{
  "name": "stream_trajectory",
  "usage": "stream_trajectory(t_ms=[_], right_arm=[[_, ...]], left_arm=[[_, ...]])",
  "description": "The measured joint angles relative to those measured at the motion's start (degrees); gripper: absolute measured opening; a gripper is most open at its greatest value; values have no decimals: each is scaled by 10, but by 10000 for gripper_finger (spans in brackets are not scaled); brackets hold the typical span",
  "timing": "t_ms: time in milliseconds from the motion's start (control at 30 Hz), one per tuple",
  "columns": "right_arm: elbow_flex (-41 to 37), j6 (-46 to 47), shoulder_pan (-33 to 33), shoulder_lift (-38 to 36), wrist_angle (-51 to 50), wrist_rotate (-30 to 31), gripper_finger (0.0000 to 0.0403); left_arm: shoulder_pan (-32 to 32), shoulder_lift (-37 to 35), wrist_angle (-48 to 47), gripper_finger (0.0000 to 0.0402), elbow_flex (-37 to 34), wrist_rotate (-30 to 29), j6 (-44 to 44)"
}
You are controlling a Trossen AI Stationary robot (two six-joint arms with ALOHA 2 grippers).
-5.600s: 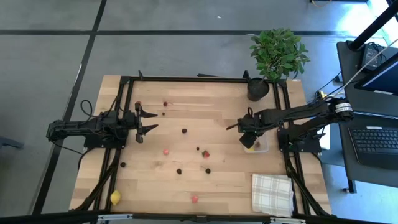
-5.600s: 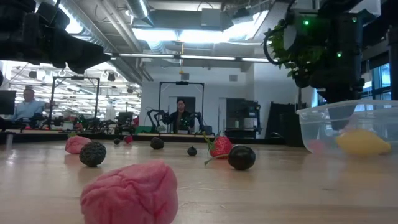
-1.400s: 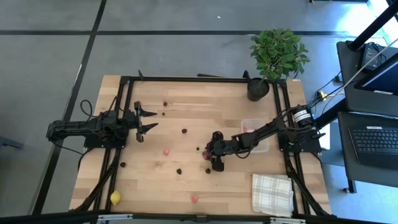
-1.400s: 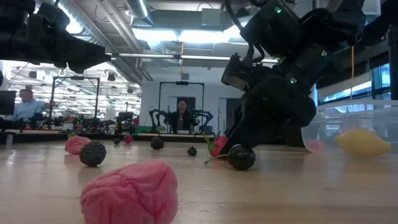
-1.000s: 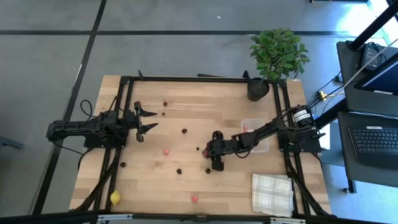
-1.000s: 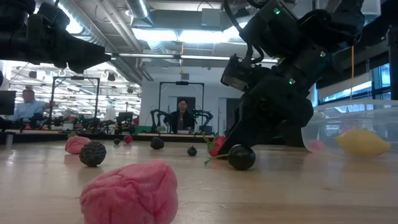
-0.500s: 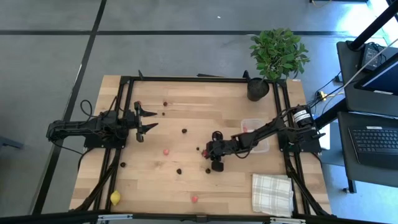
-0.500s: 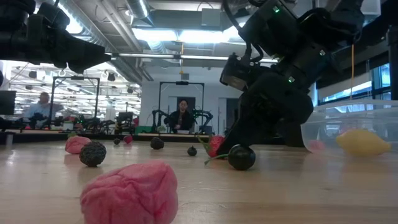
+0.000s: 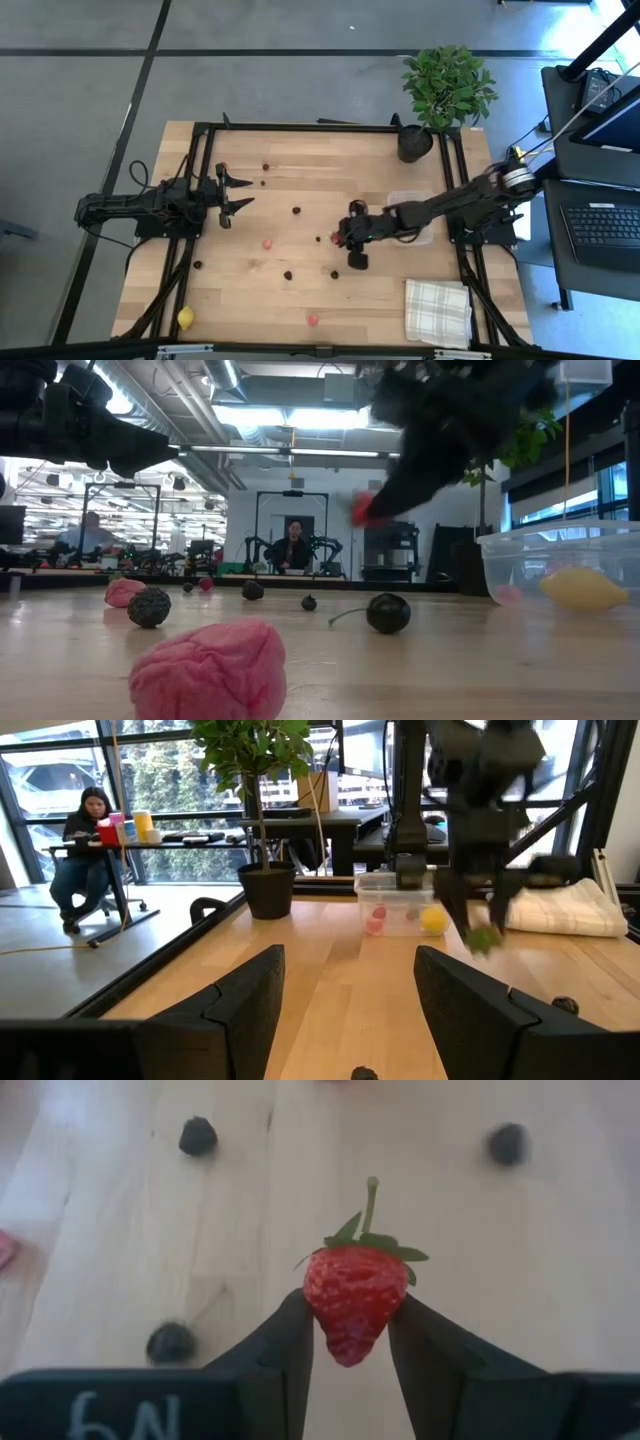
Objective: Pick and placing Produce into tupperware
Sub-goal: Put the bottom strawberry into the transparent bin
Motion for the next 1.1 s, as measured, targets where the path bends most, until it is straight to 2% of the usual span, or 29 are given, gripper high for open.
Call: stream_trajectory(t_ms=[133,367,567,800,933,1100], right_arm=[[0,46,0,-90,-114,23,121],[0,184,4,-236,-350,69,122],[0,327,21,-308,-534,85,122],[-17,344,32,-310,-559,100,122],[-66,387,32,-307,-558,99,122],[-136,404,32,-307,-493,82,122]], left_arm=[[0,0,0,218,0,0,0],[0,0,0,218,0,1,0],[0,0,0,218,0,2,-1],[0,0,0,218,0,2,-1],[0,0,0,218,0,2,-1],[0,0,0,218,0,2,-1]])
